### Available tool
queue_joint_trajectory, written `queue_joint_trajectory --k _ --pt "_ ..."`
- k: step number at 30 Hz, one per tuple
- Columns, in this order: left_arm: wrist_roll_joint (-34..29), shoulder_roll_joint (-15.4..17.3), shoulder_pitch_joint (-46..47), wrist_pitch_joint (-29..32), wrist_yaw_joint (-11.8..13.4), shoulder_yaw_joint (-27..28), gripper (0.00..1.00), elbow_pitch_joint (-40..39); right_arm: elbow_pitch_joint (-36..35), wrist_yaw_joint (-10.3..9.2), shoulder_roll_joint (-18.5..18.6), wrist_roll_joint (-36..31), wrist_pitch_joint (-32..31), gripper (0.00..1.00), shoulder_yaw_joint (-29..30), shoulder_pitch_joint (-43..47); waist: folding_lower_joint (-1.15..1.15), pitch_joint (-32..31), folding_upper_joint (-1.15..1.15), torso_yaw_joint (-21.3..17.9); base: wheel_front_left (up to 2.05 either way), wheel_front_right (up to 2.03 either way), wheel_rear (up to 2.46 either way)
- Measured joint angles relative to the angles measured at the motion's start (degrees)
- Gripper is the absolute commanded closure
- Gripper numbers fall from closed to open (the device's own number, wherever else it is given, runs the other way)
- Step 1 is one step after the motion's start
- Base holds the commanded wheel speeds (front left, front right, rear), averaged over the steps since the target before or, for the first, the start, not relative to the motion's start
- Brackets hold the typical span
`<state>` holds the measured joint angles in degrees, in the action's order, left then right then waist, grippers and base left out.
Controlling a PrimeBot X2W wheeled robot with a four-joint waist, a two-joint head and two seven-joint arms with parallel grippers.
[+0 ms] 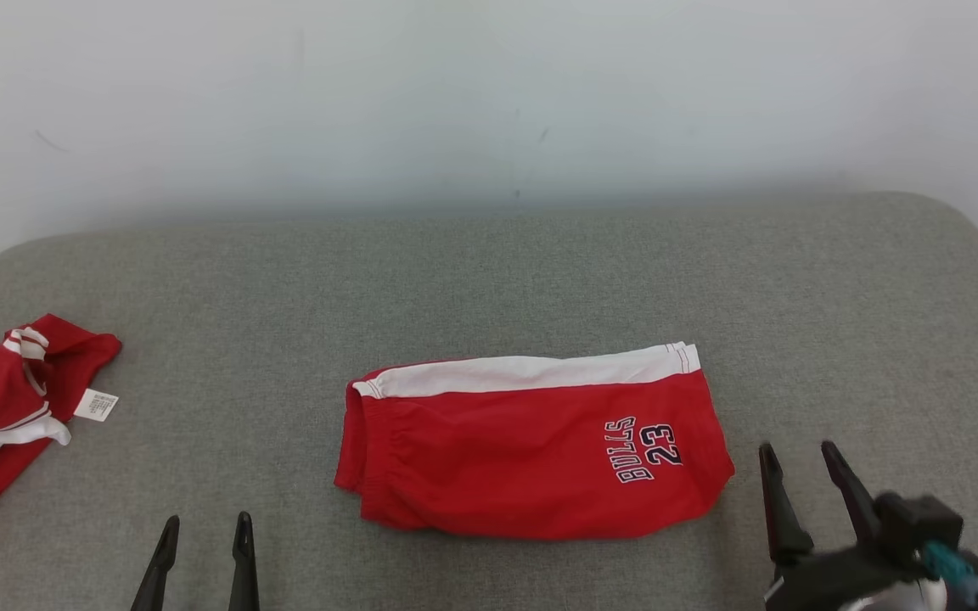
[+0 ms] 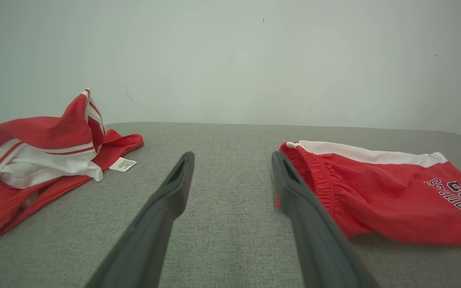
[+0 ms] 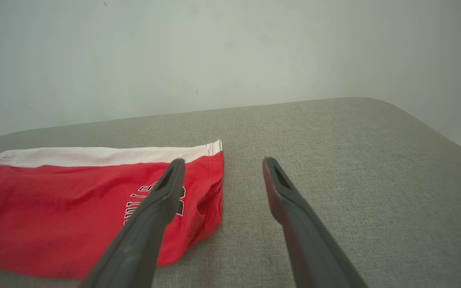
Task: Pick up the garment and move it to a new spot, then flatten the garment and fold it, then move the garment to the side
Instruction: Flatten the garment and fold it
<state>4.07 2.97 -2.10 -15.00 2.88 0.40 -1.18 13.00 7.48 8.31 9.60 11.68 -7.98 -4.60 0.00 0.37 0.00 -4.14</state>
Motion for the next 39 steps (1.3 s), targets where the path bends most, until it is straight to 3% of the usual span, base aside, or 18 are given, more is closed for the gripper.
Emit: queue_joint_trajectory --k 8,22,29,30,31,32,39 --pt "0.16 -0.01 1.43 0.0 -0.73 -0.86 0.0 0.69 10.78 0.0 0.83 1.08 -4.09 0.0 -1.67 -11.63 0.0 0.87 0.0 0.78 0.0 0.0 0.0" --pt "0.48 -0.03 2.63 0.0 -1.07 -1.14 0.0 1.48 38.66 0.0 1.94 6.13 -7.67 0.0 -3.13 -26.75 0.0 3.34 0.0 4.43 0.0 0.0 0.0" --pt "0.41 -0.03 3.52 0.0 -1.26 -0.92 0.0 1.59 46.54 0.0 1.44 8.91 -8.12 0.0 -5.45 -30.69 0.0 4.55 0.0 5.47 0.0 0.0 0.0" --pt "0.41 -0.03 3.52 0.0 -1.26 -0.89 0.0 1.6 47.18 0.0 1.24 9.47 -8.15 0.11 -6.04 -30.92 0.0 4.61 0.0 5.55 0.0 0.0 0.0" --pt "0.42 -0.04 3.52 -0.01 -1.26 -0.9 0.0 1.6 47.45 0.0 1.11 10.21 -8.08 0.72 -6.45 -31.23 0.0 4.67 0.0 5.59 0.0 0.0 0.0" --pt "0.42 -0.04 3.52 0.0 -1.26 -0.88 0.0 1.6 47.68 0.0 1.02 10.83 -7.91 0.97 -6.9 -31.41 0.0 4.69 0.0 5.6 0.0 0.0 0.0" --pt "0.43 -0.03 3.54 0.0 -1.21 -0.54 0.0 1.89 49.27 0.03 2.29 14.21 -6.41 1.0 -9.82 -32.55 0.0 4.61 0.0 5.31 0.0 0.0 0.0"
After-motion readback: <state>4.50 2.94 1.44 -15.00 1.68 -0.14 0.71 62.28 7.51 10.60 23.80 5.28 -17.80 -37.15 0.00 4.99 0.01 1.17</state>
